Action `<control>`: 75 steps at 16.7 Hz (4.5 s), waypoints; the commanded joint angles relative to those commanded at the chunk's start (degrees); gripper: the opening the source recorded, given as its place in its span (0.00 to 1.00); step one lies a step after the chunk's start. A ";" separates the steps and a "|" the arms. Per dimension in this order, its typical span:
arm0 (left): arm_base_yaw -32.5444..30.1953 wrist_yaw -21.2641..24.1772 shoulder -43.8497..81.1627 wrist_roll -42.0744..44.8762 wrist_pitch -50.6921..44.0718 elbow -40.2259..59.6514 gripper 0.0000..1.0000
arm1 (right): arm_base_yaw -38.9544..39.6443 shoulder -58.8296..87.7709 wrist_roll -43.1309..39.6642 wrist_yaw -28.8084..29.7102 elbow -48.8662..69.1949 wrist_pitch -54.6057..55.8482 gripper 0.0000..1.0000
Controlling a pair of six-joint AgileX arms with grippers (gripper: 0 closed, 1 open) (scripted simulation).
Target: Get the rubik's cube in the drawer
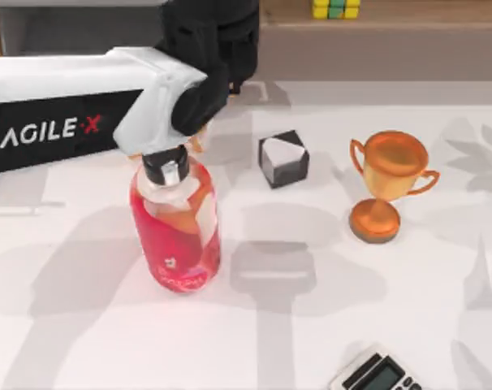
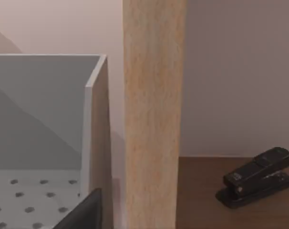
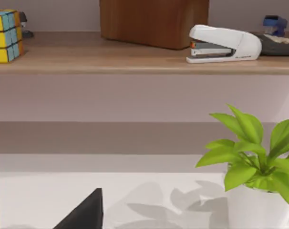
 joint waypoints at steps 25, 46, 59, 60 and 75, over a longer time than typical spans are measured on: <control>-7.19 -6.81 37.37 -0.44 0.73 35.90 1.00 | 0.00 0.00 0.00 0.00 0.00 0.00 1.00; -6.00 -5.55 41.18 -0.60 -0.91 41.07 0.02 | 0.00 0.00 0.00 0.00 0.00 0.00 1.00; -7.11 -5.71 38.80 -0.41 -1.67 39.07 0.00 | 0.00 0.00 0.00 0.00 0.00 0.00 1.00; -7.39 -5.69 38.00 -0.18 -2.05 37.97 0.00 | 0.00 0.00 0.00 0.00 0.00 0.00 1.00; -7.28 -4.36 33.18 -0.12 -5.64 34.76 0.00 | 0.00 0.00 0.00 0.00 0.00 0.00 1.00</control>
